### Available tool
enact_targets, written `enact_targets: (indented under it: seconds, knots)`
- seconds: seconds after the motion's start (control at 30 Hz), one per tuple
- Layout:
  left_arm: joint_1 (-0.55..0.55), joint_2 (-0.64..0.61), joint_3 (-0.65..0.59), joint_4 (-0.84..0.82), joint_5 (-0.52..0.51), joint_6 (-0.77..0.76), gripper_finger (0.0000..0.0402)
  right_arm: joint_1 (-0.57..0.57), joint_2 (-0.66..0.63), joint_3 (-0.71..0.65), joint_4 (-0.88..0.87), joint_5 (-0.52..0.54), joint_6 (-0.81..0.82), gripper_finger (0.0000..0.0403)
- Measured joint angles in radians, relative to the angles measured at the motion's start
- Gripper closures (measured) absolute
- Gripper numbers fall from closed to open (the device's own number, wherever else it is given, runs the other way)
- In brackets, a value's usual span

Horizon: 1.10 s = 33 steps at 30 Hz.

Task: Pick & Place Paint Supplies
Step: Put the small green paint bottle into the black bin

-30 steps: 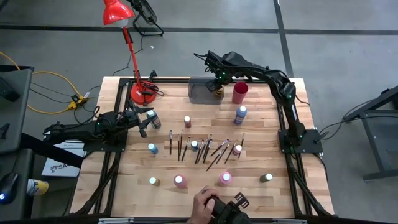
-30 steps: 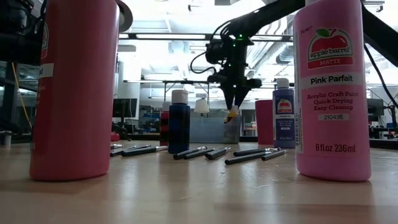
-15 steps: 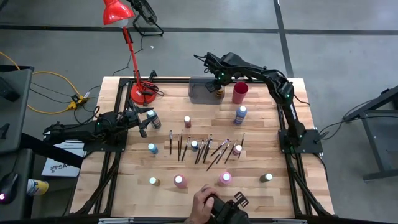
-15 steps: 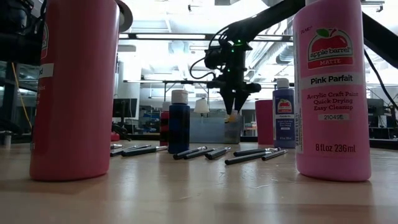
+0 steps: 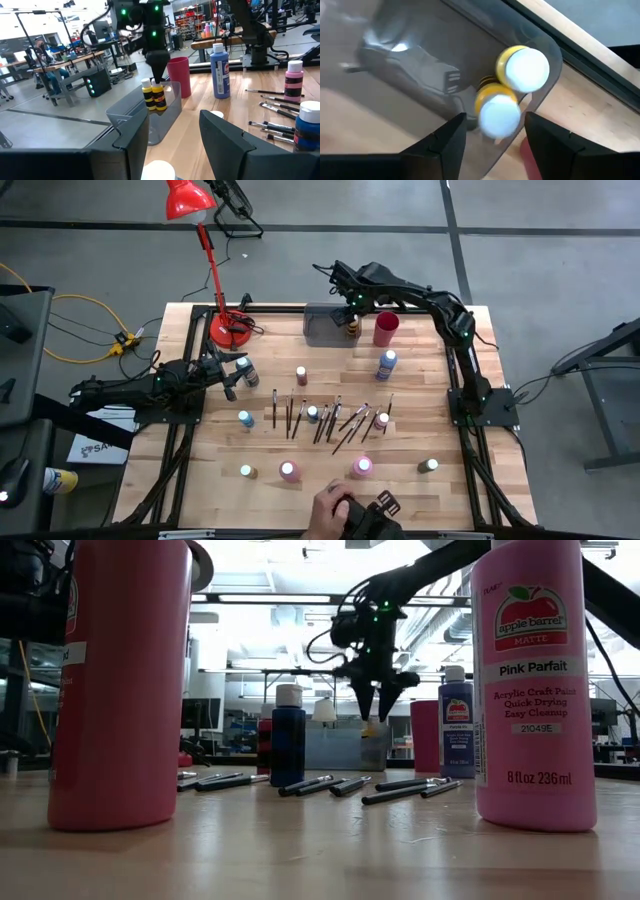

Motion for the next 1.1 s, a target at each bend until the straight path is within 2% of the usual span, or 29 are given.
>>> enact_targets:
  seconds: [0.2,0.43,0.57,0.77,1.1]
  knots:
    - [0.0,0.0,0.0,0.0,0.0,0.0,0.0231,0.017,-0.107,0.002,-0.126,-0.01,0.006,0.0201]
    - [0.0,0.0,0.0,0.0,0.0,0.0,0.0231,0.12,-0.242,-0.031,-0.306,-0.011,0.007,0.0202]
    - [0.0,0.0,0.0,0.0,0.0,0.0,0.0231,0.2,-0.364,-0.157,-0.309,-0.01,0.056,0.0202]
    - [0.0,0.0,0.0,0.0,0.0,0.0,0.0231,0.341,-0.58,-0.416,-0.284,-0.011,0.222,0.0202]
    - [0.0,0.0,0.0,0.0,0.0,0.0,0.0231,0.652,-0.883,-0.775,-0.28,-0.05,0.665,0.0202]
